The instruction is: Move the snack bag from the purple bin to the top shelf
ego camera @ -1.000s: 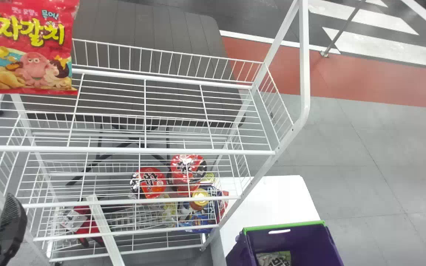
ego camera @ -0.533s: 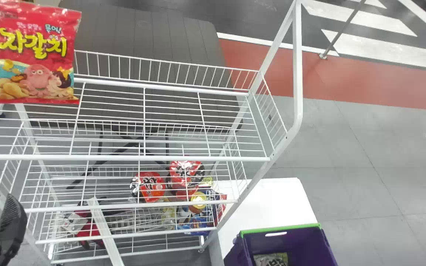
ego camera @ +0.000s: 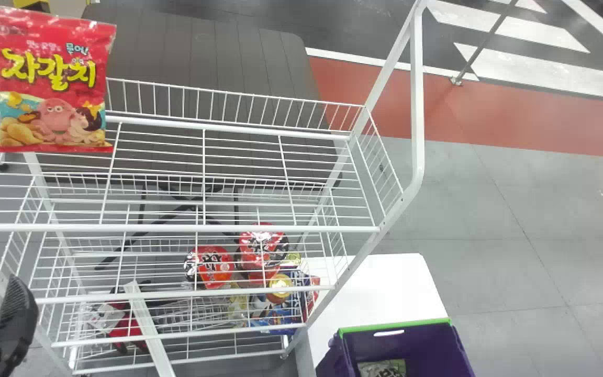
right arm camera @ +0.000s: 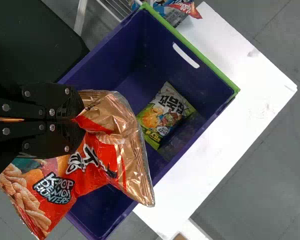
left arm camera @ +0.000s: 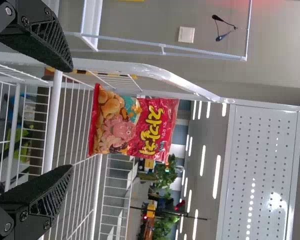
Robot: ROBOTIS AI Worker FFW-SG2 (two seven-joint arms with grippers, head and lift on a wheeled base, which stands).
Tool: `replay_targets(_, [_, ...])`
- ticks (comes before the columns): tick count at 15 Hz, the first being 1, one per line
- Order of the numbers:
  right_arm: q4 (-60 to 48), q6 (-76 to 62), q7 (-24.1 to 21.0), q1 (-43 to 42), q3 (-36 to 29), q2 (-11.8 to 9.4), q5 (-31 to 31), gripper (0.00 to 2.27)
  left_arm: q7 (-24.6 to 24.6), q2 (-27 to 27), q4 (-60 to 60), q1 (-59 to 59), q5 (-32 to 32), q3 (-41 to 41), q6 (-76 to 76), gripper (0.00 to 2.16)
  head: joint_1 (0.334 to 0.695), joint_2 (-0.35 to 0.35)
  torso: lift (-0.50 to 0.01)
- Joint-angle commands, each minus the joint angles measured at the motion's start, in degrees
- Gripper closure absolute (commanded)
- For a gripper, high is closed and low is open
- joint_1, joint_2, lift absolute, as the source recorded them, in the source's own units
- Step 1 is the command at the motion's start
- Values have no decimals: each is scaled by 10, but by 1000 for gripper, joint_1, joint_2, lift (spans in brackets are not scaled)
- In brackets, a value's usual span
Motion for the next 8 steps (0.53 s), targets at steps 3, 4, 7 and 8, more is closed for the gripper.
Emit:
replay_targets(3, [-95, 3, 47, 1, -16, 42, -46, 2253, 2, 0, -2, 1, -4, -5, 0, 140, 695, -350, -1])
replay_targets(4, [-150, 3, 64, 1, -15, 68, -49, 2253, 3, 0, -3, 1, -5, -8, 0, 140, 695, -350, -1])
replay_targets(7, [-327, 3, 105, 0, 25, 138, -49, 2253, 4, -1, -2, 1, -8, -16, 0, 140, 695, -350, -1])
replay_targets(8, [-370, 3, 126, 0, 45, 164, -51, 2253, 4, -2, -1, 2, -8, -16, 0, 140, 695, -350, -1])
